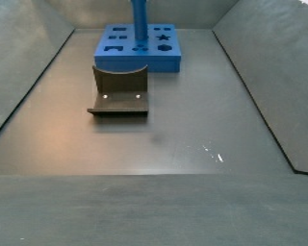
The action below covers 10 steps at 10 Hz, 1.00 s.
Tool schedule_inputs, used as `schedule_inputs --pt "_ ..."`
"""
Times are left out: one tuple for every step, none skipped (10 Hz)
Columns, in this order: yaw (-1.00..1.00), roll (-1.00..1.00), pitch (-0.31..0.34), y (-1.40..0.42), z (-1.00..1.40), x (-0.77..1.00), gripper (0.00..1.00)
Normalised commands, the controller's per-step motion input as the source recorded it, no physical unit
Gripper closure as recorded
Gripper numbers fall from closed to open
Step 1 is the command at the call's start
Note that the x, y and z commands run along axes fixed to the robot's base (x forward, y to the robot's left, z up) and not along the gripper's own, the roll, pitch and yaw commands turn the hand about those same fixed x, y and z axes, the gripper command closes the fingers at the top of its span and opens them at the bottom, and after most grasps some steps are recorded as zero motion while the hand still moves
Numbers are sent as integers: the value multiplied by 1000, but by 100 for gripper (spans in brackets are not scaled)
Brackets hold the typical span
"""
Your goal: Insert the round object.
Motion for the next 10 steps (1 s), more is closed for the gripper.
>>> schedule_inputs --pt "-9 -43 49 6 -560 314 100" --pt "-6 -20 46 11 -569 323 100" --pt "-3 -4 51 23 -506 326 100" --pt "0 0 59 34 -417 314 100" --pt "0 0 66 66 -326 303 100" --pt "-6 0 70 74 -286 249 100" --pt "-131 -46 0 37 -211 0 100" --pt "0 -69 -29 0 -106 0 100" --pt "0 -41 -33 0 -43 0 100" --pt "0 4 0 0 0 0 100"
